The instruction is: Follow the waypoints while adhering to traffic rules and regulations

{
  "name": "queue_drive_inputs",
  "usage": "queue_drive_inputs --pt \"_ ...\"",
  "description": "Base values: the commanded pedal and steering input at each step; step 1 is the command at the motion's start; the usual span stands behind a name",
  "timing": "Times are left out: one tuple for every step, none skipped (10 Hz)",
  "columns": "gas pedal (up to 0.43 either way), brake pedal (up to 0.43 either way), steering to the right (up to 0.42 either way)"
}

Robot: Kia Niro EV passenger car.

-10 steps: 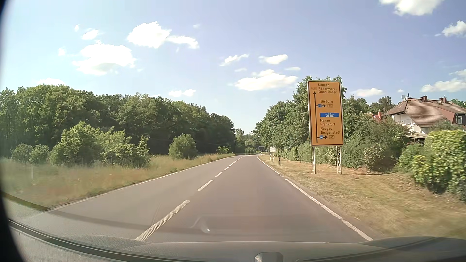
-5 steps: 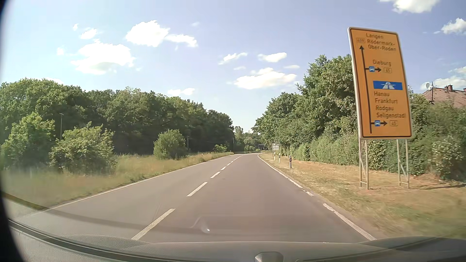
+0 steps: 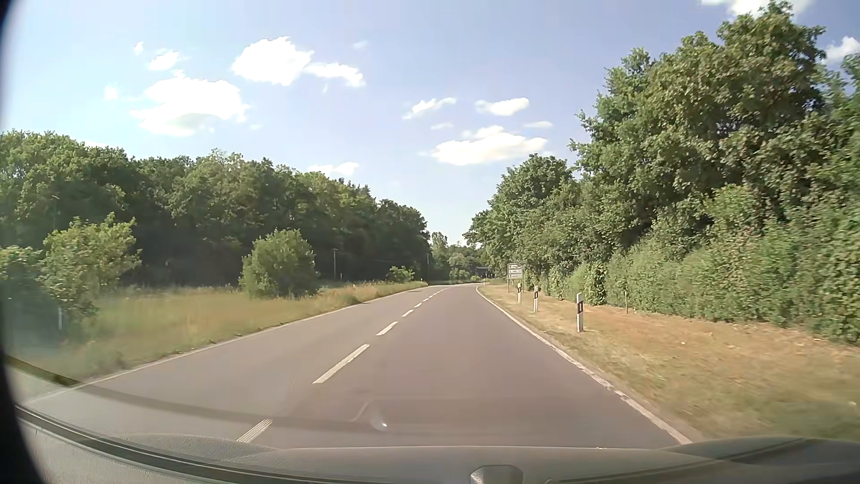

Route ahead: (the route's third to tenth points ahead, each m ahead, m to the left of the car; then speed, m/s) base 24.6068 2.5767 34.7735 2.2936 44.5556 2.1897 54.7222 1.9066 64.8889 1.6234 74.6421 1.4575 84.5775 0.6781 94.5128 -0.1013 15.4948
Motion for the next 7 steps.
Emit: queue_drive_inputs --pt "0.130 0.030 0.000" --pt "0.130 0.030 0.000" --pt "0.130 0.030 0.000" --pt "0.130 0.030 0.000" --pt "0.130 0.030 0.000" --pt "0.130 0.030 0.000" --pt "0.138 0.030 -0.001"
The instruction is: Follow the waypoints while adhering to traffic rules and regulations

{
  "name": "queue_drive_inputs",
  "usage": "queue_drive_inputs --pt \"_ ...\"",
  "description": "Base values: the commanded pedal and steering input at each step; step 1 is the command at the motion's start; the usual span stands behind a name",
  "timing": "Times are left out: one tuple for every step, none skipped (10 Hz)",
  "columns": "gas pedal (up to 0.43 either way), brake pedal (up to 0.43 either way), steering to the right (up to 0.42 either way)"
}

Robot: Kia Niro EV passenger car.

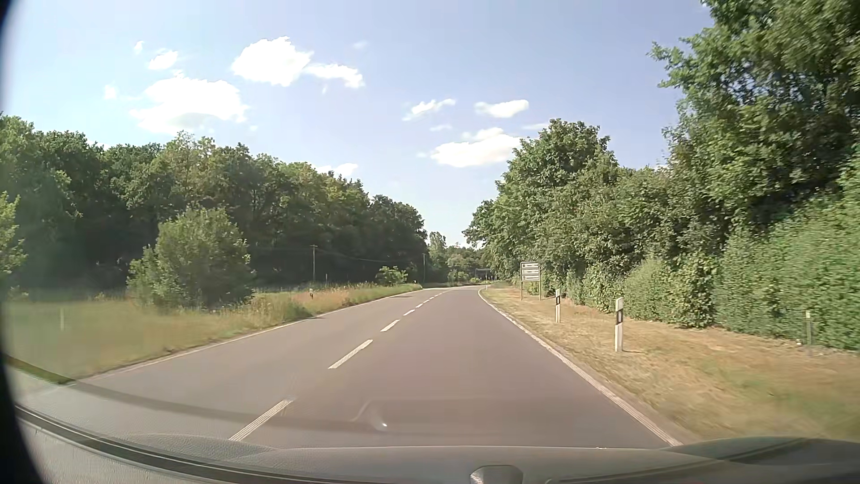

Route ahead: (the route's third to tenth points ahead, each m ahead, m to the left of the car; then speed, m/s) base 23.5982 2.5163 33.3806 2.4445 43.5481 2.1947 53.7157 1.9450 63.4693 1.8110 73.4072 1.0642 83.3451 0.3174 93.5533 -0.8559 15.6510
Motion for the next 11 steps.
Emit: queue_drive_inputs --pt "0.138 0.030 0.000" --pt "0.130 0.030 0.000" --pt "0.118 0.030 0.000" --pt "0.118 0.030 0.000" --pt "0.118 0.030 -0.001" --pt "0.118 0.030 0.000" --pt "0.118 0.030 0.000" --pt "0.118 0.030 0.000" --pt "0.110 0.030 0.000" --pt "0.039 0.030 0.000" --pt "0.008 0.030 0.000"
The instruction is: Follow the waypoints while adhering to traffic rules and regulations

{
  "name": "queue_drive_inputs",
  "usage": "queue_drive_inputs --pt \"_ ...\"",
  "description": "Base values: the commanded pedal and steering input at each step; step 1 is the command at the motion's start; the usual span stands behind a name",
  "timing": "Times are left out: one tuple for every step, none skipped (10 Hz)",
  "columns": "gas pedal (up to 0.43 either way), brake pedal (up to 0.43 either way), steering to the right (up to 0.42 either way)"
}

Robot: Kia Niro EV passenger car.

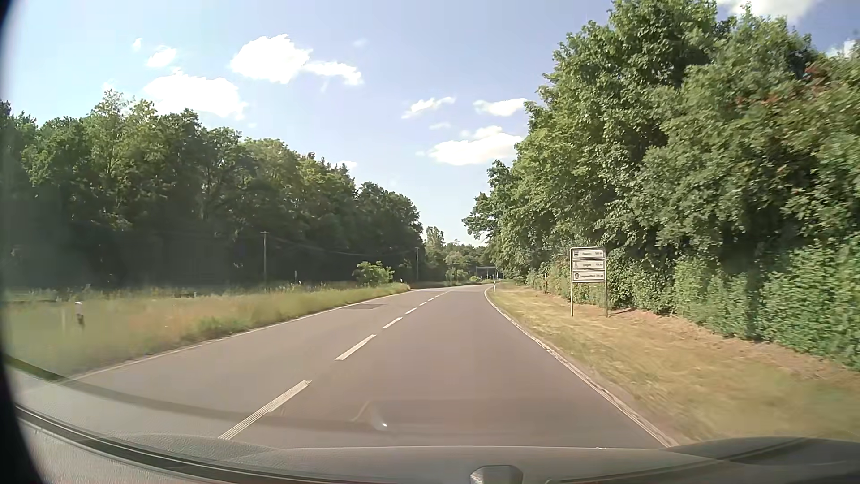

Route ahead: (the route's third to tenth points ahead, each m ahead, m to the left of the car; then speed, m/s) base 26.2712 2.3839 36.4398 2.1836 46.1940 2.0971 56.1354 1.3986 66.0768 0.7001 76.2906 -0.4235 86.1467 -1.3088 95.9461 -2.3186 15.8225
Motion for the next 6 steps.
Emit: queue_drive_inputs --pt "0.000 0.030 0.000" --pt "0.000 0.030 0.000" --pt "0.000 0.030 0.000" --pt "0.000 0.030 0.000" --pt "0.000 0.030 0.000" --pt "0.000 0.030 0.002"
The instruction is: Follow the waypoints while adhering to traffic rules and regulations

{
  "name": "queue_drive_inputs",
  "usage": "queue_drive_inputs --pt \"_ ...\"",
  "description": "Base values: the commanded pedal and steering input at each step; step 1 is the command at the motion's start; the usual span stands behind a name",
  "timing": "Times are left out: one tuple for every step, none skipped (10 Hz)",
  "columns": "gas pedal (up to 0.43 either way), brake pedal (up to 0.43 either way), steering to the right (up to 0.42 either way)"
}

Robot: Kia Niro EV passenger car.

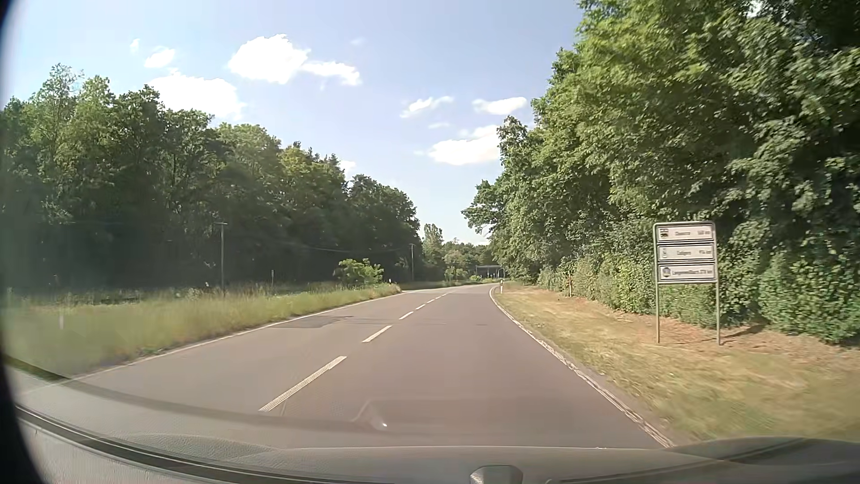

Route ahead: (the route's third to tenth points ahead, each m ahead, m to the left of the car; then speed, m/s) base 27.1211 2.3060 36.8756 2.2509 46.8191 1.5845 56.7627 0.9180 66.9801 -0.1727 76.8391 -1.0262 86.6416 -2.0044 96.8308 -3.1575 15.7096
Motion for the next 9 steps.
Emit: queue_drive_inputs --pt "0.000 0.030 0.004" --pt "0.000 0.030 0.004" --pt "0.000 0.030 0.004" --pt "0.000 0.030 0.005" --pt "0.000 0.030 0.005" --pt "0.000 0.030 0.004" --pt "0.008 0.030 0.005" --pt "0.047 0.030 0.004" --pt "0.047 0.030 0.004"
